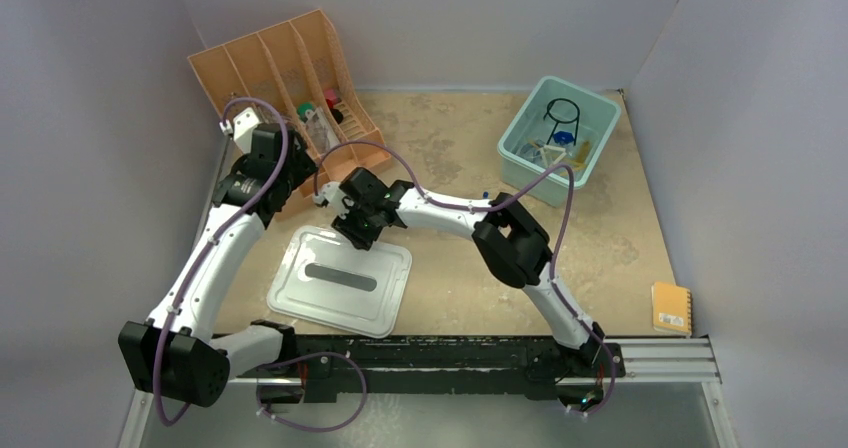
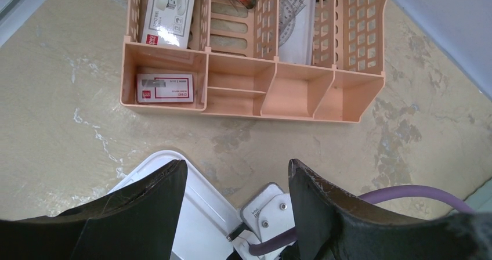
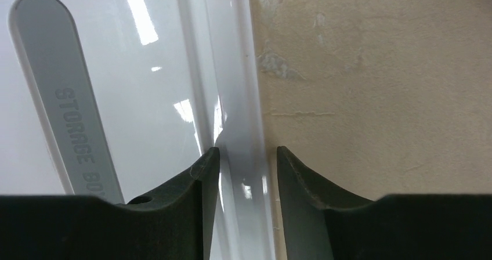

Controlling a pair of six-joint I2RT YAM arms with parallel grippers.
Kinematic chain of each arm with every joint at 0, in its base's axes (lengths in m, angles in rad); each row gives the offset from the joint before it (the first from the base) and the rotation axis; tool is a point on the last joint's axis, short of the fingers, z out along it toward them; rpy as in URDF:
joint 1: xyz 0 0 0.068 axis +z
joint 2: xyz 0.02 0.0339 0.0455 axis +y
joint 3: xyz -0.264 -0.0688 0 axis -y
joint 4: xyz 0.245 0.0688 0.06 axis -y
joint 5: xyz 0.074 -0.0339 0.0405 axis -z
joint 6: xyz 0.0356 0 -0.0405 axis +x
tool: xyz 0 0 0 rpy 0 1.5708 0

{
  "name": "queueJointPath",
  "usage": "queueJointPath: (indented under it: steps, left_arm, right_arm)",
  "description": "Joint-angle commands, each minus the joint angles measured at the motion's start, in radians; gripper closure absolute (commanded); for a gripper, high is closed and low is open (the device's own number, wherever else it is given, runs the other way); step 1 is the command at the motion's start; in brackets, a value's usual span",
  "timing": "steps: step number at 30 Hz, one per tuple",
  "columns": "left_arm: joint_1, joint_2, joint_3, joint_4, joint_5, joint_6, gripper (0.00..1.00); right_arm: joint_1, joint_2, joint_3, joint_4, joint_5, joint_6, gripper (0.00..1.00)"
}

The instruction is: Organize the chemistry lab equipment

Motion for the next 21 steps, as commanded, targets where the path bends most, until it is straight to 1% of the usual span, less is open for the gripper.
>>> queueJointPath:
  steps: [1,3,6,10,11,13,15,17,21]
  left_arm:
    - [0.004,-0.045,0.05,0.001,-0.029,-0.011,0.36]
    - [0.004,-0.054,0.047,-0.006,-0.031,-0.016,0.36]
    - [0.003,-0.072,0.041,-0.021,-0.038,-0.026,0.36]
    - [0.004,-0.113,0.026,-0.065,-0.079,-0.052,0.36]
    - [0.004,-0.121,0.029,-0.1,-0.107,-0.07,0.36]
    - [0.004,-0.138,0.042,-0.165,-0.146,-0.091,0.36]
    - [0.004,-0.171,0.027,-0.198,-0.139,-0.113,0.35]
    - [0.004,-0.211,-0.002,-0.214,-0.107,-0.134,0.34]
    - [0.004,-0.272,-0.064,-0.255,-0.003,-0.171,0.32]
  right_arm:
    - [0.008,0.04,0.016,-0.023,-0.054,-0.046,0.56]
    - [0.008,0.047,0.018,-0.018,-0.032,-0.043,0.58]
    - [0.009,0.059,0.019,-0.012,0.014,-0.04,0.7]
    - [0.01,0.04,-0.007,-0.028,0.006,-0.063,0.96]
    - [0.01,0.024,-0.012,-0.05,-0.006,-0.085,1.0]
    - [0.01,-0.04,-0.07,-0.051,-0.017,-0.089,1.0]
    - [0.01,-0.123,-0.153,-0.042,-0.049,-0.079,1.0]
    - [0.007,-0.201,-0.218,-0.032,-0.073,-0.039,1.0]
    - [-0.009,-0.3,-0.288,-0.049,-0.141,-0.022,1.0]
